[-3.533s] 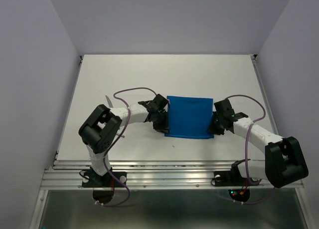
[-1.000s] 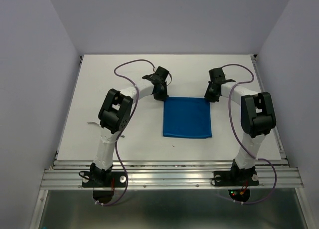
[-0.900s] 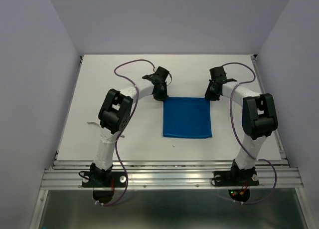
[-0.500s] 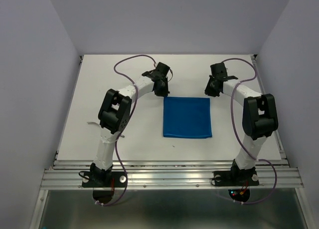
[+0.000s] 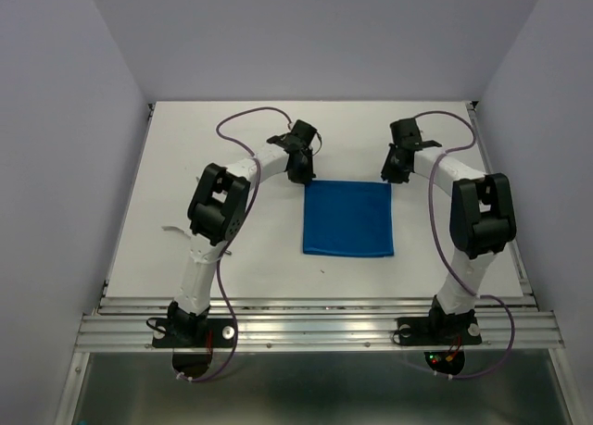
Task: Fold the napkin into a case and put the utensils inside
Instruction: Pick up the top corner of the square-folded napkin from the center of the board.
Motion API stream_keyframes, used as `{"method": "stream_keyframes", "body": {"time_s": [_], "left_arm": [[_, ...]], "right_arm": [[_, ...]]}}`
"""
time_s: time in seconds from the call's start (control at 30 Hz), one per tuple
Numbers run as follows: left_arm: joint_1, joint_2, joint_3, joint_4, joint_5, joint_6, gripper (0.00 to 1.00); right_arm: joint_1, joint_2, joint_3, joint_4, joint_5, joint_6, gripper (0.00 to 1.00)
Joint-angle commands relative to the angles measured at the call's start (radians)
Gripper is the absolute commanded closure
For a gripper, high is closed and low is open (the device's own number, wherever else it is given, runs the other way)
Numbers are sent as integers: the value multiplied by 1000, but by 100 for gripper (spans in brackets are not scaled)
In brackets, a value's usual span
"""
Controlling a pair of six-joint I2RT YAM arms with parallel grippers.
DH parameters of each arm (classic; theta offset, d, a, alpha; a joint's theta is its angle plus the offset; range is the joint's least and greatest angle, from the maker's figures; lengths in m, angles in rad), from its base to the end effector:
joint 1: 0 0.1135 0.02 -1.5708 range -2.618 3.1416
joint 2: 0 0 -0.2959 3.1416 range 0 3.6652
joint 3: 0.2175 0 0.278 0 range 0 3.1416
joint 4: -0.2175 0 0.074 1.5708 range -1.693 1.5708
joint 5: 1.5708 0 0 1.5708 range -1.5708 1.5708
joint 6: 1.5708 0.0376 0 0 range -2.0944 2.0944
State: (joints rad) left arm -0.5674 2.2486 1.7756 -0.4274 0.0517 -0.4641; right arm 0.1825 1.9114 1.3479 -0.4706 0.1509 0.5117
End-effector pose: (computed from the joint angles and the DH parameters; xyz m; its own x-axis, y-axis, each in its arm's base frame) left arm 0.4576 -0.2939 0.1863 -0.8433 0.0073 -0.5375 0.2084 0.9262 -0.3143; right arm 0.4310 0.0738 0.2026 -0.7877 0.3469 -0.5091 0.3233 0.9362 0.1377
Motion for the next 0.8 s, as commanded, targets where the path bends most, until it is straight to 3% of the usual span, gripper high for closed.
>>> {"method": "stream_keyframes", "body": {"time_s": [0.0,0.17,0.3,0.4,0.6,0.77], "left_arm": [[1,-78,18,-17,-21,7,81],[-2,-211,-27,-16,-105,-19,77],[-15,-381,-154,1,-130,-36,71],[-48,-472,-339,28,-92,-45,71],[-135,-593,-635,102,68,-111,73],[-181,-603,-746,182,123,-159,74]], "right_arm": [[-6,-190,24,-16,44,1,73],[-6,-427,-178,-62,-46,37,64],[-6,-638,-386,-77,-142,94,60],[-6,-753,-507,-117,-143,142,59],[-6,-805,-651,-99,-200,188,61],[-6,-763,-662,-79,-186,176,62]]}}
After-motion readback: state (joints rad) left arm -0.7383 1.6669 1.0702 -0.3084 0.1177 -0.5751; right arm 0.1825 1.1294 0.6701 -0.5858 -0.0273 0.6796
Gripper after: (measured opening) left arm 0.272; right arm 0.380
